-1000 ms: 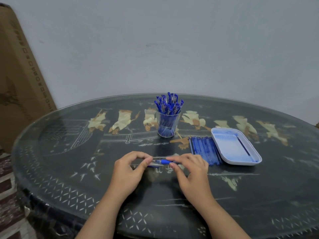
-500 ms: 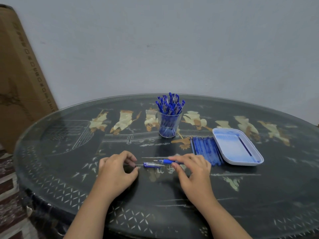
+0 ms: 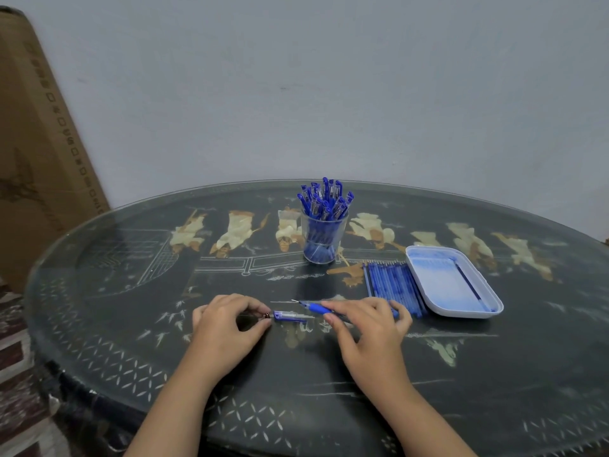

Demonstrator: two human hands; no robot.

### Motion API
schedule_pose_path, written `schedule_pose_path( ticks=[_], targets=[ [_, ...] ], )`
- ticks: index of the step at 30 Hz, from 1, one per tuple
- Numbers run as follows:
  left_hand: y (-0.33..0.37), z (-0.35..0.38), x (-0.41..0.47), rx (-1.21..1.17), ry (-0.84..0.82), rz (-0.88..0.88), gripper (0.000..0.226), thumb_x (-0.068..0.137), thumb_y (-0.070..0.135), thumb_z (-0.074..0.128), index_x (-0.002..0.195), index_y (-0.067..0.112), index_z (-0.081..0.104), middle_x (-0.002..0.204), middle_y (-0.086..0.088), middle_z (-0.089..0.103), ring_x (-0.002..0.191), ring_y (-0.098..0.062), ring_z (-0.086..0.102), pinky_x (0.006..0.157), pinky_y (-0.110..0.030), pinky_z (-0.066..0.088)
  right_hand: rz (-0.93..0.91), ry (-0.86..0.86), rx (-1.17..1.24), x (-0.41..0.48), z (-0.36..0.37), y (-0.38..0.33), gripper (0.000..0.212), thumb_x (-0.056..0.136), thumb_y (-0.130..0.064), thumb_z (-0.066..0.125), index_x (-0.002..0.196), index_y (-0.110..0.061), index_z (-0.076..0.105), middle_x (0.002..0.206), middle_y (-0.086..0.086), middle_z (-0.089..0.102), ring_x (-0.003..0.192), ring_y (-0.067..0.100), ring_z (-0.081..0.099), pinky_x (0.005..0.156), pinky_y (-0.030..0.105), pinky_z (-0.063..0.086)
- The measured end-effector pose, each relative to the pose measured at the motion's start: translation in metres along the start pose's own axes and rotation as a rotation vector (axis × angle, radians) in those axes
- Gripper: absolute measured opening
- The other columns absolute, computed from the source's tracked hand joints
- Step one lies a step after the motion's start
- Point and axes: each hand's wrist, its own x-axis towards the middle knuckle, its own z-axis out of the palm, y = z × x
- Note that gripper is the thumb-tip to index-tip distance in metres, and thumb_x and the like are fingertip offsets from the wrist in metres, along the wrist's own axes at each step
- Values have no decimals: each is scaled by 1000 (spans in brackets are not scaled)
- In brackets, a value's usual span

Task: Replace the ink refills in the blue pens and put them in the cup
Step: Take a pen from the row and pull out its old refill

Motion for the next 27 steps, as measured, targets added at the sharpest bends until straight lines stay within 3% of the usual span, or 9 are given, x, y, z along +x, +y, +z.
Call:
schedule_pose_path(
  ticks=[8,13,15,18,20,22,25,27],
  targets=[
    [4,-6,-3,-98,36,31,26,70,47,81,84,53,60,96,27,63,104,2,52,103,-44,33,19,-6,16,6,-8,-4,20,85,-48,57,99,-44,71,91,-25,55,92,5,52,85,34,23],
    [1,-9,-4,-162,56,28,35,62,69,61,96,58,60,104,29,62,110,1,55,103,-50,39,83,-11,81,13,-19,-18,20,82,-54,58,97,-45,69,81,-27,60,90,1,55,89,24,23],
    [6,-10,-5,-193,121,65,37,66,67,68,99,51,63,107,27,63,112,2,55,104,-45,40,130,6,149,17,-25,-26,12,80,-52,65,92,-48,67,80,-27,64,86,0,58,91,29,30],
    [31,-18,-7,-353,123,124,39,65,54,77,99,36,70,101,20,69,104,2,60,94,-19,43,217,-44,329,22,-34,-39,18,79,-34,80,83,-45,67,79,-29,68,77,4,64,90,43,46],
    [51,-21,-10,-473,-38,125,39,60,43,80,95,28,73,92,14,73,92,0,66,82,-12,46,318,-132,502,25,-40,-46,14,79,-27,81,84,-36,71,74,-19,72,75,2,66,86,27,49],
    [63,-18,-14,-595,-184,105,35,56,34,85,87,21,74,84,5,75,78,-4,69,74,-17,52,386,-177,626,27,-45,-51,14,78,-21,81,87,-27,72,73,-10,74,74,0,67,72,10,46],
    [66,-13,-15,-642,-215,71,29,54,29,86,77,17,74,76,0,74,68,-9,68,66,-19,53,431,-198,695,28,-49,-55,15,78,-20,80,91,-22,72,76,-6,75,76,2,67,68,7,45],
    [66,-14,-15,-621,-217,67,25,57,23,88,76,16,74,74,0,74,66,-8,67,64,-18,53,457,-194,738,30,-52,-56,16,80,-21,79,95,-23,73,82,-6,75,80,5,67,72,12,48]
  ],
)
